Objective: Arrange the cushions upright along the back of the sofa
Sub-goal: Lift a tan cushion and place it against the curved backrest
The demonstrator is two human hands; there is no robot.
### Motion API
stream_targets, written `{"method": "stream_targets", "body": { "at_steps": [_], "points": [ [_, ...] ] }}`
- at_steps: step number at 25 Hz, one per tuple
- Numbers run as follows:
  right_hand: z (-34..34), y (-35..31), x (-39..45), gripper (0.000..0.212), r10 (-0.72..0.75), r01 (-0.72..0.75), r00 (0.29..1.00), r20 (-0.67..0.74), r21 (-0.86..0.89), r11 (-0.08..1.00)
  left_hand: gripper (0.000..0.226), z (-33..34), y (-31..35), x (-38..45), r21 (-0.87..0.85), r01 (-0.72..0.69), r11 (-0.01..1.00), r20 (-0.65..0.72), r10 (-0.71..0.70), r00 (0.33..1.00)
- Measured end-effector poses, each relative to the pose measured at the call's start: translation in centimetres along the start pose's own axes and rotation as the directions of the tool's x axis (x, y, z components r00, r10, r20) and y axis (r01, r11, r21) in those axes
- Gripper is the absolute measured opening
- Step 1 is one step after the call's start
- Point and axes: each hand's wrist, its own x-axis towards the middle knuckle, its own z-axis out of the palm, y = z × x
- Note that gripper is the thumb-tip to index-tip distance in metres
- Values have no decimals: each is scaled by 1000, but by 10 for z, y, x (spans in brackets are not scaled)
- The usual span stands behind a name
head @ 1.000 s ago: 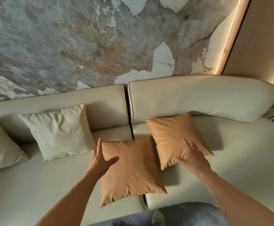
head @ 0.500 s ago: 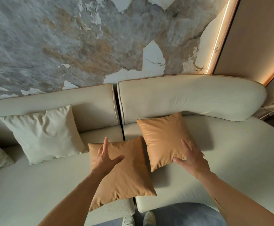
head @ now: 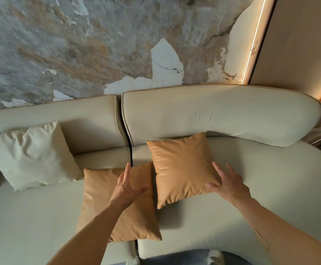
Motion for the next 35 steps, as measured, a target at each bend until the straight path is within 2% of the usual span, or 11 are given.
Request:
{"method": "stream_targets", "body": {
  "at_steps": [6, 9, 12, 16, 19, 22, 27, 32, 35],
  "points": [
    [-36, 81, 48, 87, -108, 110, 993, 39, -63, 992, 114, 84, 57, 8, -102, 193, 976, -100, -203, 974],
    [-43, 105, 79, 91, -161, 166, 985, 57, -92, 982, 113, 110, 68, 20, -51, 186, 981, -102, -191, 976],
    [-34, 108, 108, 96, -194, 197, 978, 80, -40, 980, 117, 122, 65, 44, 3, 187, 982, -79, -186, 979],
    [0, 99, 158, 94, -209, 208, 972, 108, 15, 978, 130, 138, 47, 89, -13, 163, 987, -82, -163, 983],
    [36, 93, 201, 87, -222, 214, 968, 114, 75, 974, 136, 158, 17, 139, 34, 144, 989, -24, -143, 989],
    [75, 79, 241, 86, -191, 158, 971, 146, 211, 965, 127, 184, -10, 186, 70, 108, 992, 6, -109, 994],
    [122, 65, 289, 100, -107, 9, 976, 191, 451, 893, 127, 206, -28, 245, -105, 165, 981, 30, -162, 986],
    [127, 78, 317, 149, -110, -121, 942, 317, 628, 769, 133, 208, -28, 271, -184, 241, 953, 108, -224, 969],
    [129, 79, 315, 149, -127, -128, 935, 331, 651, 748, 139, 207, -28, 269, -156, 251, 955, 121, -234, 965]
  ]
}}
